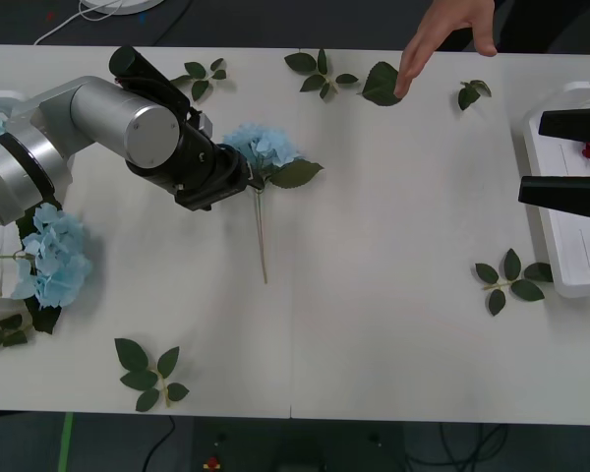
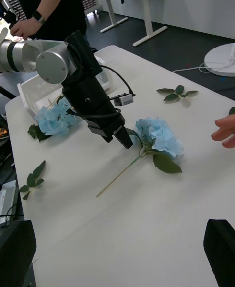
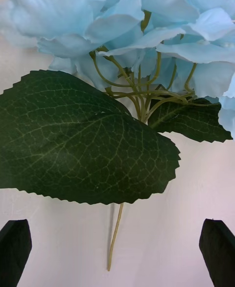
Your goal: Place the red flowers into the right box and the blue flowers into the left box. If a person shows an open palm, hand one flower to the person first, then continue sorting.
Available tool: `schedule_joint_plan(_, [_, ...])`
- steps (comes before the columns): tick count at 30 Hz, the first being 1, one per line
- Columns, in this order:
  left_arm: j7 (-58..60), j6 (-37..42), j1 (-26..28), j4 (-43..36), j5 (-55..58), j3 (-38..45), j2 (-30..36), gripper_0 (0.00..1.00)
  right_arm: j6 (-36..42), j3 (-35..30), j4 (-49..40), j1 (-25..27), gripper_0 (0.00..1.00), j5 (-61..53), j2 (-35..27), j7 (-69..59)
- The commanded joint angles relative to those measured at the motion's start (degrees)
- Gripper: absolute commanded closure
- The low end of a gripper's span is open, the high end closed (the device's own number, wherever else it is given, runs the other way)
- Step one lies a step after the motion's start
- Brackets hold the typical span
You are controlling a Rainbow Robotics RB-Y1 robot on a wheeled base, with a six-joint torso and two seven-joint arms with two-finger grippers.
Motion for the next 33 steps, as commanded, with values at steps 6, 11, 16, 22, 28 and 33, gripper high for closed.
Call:
schedule_joint_plan(6, [-11.3,-3.8,-2.4,0.2,0.1,-3.5,-2.0,0.00,-1.1,-1.4,-1.2,0.7,0.00,-1.0,0.9,1.1])
schedule_joint_plan(11, [-11.6,-6.2,-4.8,4.1,0.3,-6.4,-5.8,0.00,-1.2,-1.4,-1.2,0.7,0.00,-1.0,0.9,1.2])
schedule_joint_plan(16, [-11.8,-6.4,-5.6,8.5,-0.3,-6.6,-9.5,0.00,-1.3,-1.4,-1.2,0.7,0.00,-1.0,0.9,1.1])
schedule_joint_plan(22, [-12.6,-7.3,-7.6,11.2,0.2,-10.8,-11.4,0.00,-1.4,-1.4,-1.2,0.7,0.00,-1.0,0.9,1.2])
schedule_joint_plan(28, [-12.4,-8.0,-8.8,11.6,0.9,-14.4,-11.3,0.00,-1.5,-1.4,-1.2,0.7,0.00,-1.3,0.9,1.2])
schedule_joint_plan(33, [-12.4,-9.3,-9.7,12.7,1.6,-17.7,-11.3,0.00,-1.7,-1.3,-1.2,0.7,0.00,-1.4,0.9,1.2])
